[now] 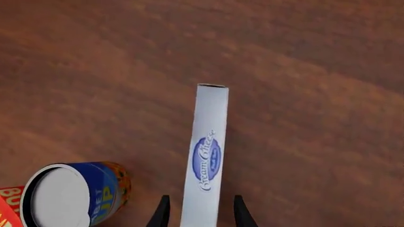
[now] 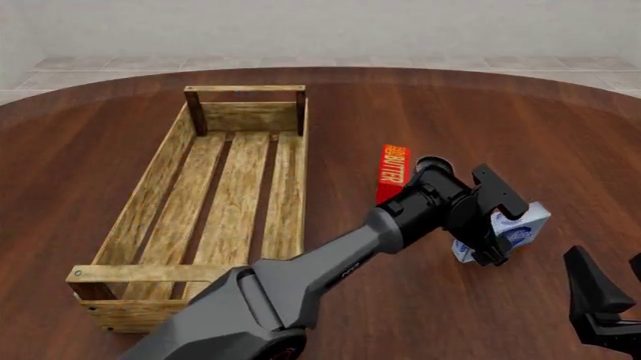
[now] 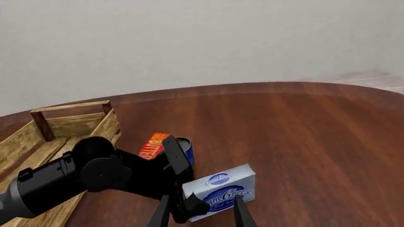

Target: Pick up the cream cheese and put it in the tray.

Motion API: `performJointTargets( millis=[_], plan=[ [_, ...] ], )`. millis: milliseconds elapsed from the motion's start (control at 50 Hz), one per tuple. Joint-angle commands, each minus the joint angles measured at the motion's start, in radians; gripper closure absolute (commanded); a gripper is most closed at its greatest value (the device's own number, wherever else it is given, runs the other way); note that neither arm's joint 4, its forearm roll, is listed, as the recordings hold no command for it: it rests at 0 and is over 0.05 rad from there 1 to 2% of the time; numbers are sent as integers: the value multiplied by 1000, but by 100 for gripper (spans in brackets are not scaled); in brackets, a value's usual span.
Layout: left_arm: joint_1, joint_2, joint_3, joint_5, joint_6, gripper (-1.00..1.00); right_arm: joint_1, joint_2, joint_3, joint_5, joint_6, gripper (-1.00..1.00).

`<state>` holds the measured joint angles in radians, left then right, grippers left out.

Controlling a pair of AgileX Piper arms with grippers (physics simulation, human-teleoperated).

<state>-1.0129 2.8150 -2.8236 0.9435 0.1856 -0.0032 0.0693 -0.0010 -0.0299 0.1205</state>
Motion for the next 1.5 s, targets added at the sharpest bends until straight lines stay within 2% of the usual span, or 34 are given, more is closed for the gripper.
performJointTargets(
  millis=[20,180,800,820,1100,1380,1420,1460,1500],
  plan=[
    [-8,13,-4,7,3,-100,3,5,0,-3,4,-100],
    [-26,17,-3,14,-16,-100,3,5,0,-2,7,-100],
    [3,3,-5,10,0,-100,3,7,0,-4,8,-100],
    [-1,4,-5,9,-3,100,2,8,0,-4,6,-100],
    [-6,8,-4,4,-15,100,1,6,0,-3,6,-100],
    [-10,-64,4,-1,18,100,6,9,0,-5,2,-100],
    [-14,-95,56,-27,17,100,6,10,0,-5,1,-100],
    [-11,-167,203,-107,23,100,6,9,0,-5,1,-100],
    [-11,-213,288,-153,25,100,7,10,0,-6,-1,-100]
  ],
)
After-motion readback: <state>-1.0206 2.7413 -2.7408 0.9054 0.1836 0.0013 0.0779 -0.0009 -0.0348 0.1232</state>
